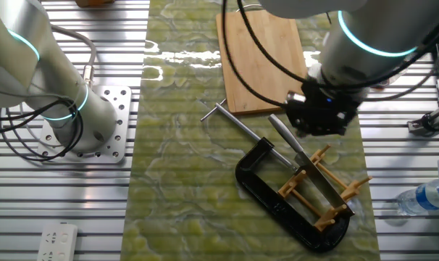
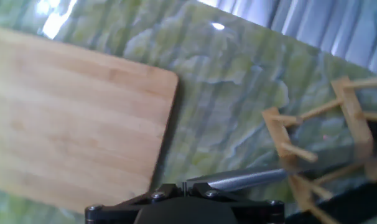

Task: Put the knife on the cutting board

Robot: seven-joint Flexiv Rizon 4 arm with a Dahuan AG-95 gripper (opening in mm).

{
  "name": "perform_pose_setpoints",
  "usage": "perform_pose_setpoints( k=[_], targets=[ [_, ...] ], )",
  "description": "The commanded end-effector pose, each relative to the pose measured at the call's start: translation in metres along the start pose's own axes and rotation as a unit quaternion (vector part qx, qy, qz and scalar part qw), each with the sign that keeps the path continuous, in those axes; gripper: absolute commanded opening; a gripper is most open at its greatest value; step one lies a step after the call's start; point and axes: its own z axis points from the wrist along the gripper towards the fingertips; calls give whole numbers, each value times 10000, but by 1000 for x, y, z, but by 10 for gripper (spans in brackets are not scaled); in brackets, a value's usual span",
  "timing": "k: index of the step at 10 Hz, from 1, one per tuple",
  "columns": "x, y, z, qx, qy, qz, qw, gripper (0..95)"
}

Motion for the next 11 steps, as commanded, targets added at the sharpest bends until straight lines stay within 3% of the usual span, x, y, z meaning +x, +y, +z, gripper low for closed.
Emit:
perform_pose_setpoints(
  k=[1,7,8,10,11],
  targets=[
    [18,-11,2,102,279,-1479,9886,0],
    [15,-12,1,202,291,-1368,9900,0],
    [1,-9,-6,313,296,-1592,9863,0],
    [1,-9,-6,442,266,-1580,9861,0],
    [1,-9,-6,466,298,-1494,9872,190]
  ],
)
